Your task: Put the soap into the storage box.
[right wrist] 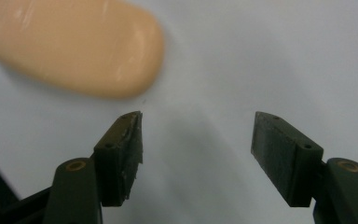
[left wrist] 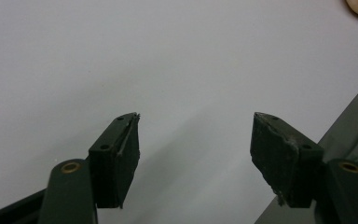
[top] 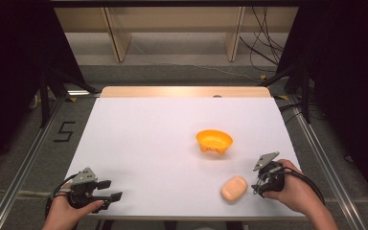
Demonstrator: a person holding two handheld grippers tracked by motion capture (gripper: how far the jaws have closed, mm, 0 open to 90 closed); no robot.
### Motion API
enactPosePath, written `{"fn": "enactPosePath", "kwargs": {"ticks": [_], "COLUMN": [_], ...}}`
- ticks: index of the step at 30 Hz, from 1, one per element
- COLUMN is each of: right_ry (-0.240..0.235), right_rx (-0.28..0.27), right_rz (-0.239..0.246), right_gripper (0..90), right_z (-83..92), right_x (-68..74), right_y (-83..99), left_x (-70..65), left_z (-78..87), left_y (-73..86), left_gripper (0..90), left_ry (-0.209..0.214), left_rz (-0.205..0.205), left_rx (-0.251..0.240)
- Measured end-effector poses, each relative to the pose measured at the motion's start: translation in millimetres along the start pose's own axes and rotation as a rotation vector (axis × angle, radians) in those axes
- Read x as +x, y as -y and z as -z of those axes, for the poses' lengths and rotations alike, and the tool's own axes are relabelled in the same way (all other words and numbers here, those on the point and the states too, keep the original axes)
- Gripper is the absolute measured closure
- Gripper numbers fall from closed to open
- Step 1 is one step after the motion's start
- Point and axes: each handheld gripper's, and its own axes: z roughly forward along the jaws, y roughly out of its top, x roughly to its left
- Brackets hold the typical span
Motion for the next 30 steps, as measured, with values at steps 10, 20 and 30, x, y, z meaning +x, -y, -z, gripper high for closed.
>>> {"fn": "enactPosePath", "kwargs": {"ticks": [10,20,30], "right_ry": [-0.082,-0.142,-0.161], "right_rx": [0.124,0.117,0.112], "right_rz": [0.189,0.354,0.415], "right_gripper": [25.1,23.8,23.3], "right_z": [2.0,-1.3,-5.2], "right_x": [1.9,4.4,9.4], "right_y": [-2.9,-10.1,-21.6], "left_x": [0.5,0.2,0.1], "left_z": [1.0,0.4,0.4], "left_y": [-0.2,-0.1,0.0], "left_gripper": [32.6,32.6,32.6], "left_ry": [-0.003,-0.002,-0.003], "left_rz": [-0.004,-0.001,0.004], "left_rx": [0.004,0.001,-0.003]}}
